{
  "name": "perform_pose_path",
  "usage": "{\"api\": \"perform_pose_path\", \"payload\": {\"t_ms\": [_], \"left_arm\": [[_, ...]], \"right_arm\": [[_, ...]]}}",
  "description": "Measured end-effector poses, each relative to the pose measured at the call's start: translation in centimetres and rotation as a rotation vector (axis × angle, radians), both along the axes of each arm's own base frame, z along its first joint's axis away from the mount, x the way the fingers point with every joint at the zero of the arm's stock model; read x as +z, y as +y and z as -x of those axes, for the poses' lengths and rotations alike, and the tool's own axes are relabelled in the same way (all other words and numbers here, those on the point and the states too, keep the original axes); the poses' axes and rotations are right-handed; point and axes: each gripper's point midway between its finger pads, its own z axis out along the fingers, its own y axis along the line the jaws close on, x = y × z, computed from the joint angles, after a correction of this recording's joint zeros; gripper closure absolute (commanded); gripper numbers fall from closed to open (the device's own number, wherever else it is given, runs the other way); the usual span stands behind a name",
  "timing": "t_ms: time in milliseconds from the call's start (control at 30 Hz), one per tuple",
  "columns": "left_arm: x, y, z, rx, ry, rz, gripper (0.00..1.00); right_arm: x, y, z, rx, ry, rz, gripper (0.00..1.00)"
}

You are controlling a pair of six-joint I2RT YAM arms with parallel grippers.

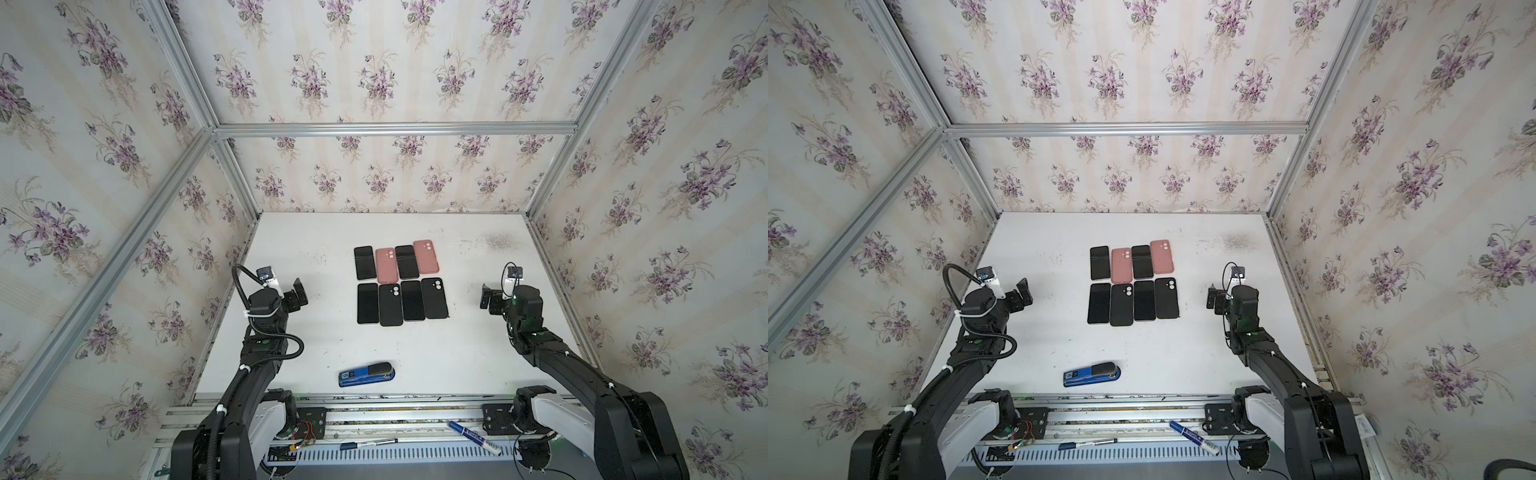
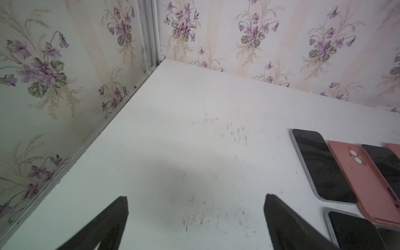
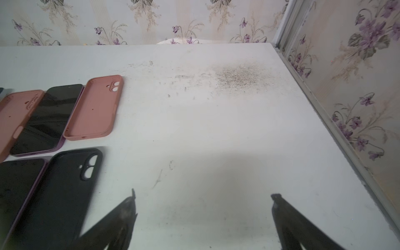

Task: Take the phone out of the phone case
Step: Reset both arms

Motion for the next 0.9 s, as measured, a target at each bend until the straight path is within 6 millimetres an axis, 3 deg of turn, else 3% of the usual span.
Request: {"api": "perform_pose_path", "payload": {"t_ms": [100, 300, 467, 567, 667, 767, 900], "left_arm": [[-1.1, -0.9, -0.7, -0.052, -0.02, 0.003, 0.0], [-1.5, -2.8, -1.9, -0.145, -0.081, -0.023, 0.0], [-3.1, -4.5, -2.6, -0.213, -0.071, -0.062, 0.0], [-2.1, -5.0, -3.3, -0.238, -0.093, -0.085, 0.0], [-0.9, -5.2, -4.2, -0.249, -0.117, -0.097, 0.0], [-1.0, -5.2, -4.3, -0.254, -0.109, -0.1, 0.0], [-1.1, -5.2, -4.3, -0.254, -0.102, -0.099, 0.0]], "right_arm": [[-1.6, -0.2, 0.8, 0.001, 0.008, 0.012, 0.0], [-0.3, -0.5, -0.9, 0.024, -0.099, 0.033, 0.0], [-2.7, -0.4, -3.0, 0.056, -0.088, 0.02, 0.0], [-4.0, -0.2, -3.6, 0.069, -0.08, 0.013, 0.0], [-1.7, -0.7, -5.3, 0.044, -0.143, 0.017, 0.0], [0.0, -0.8, -6.9, 0.044, -0.173, 0.016, 0.0], [-0.9, -0.6, -6.8, 0.055, -0.131, 0.012, 0.0]]}}
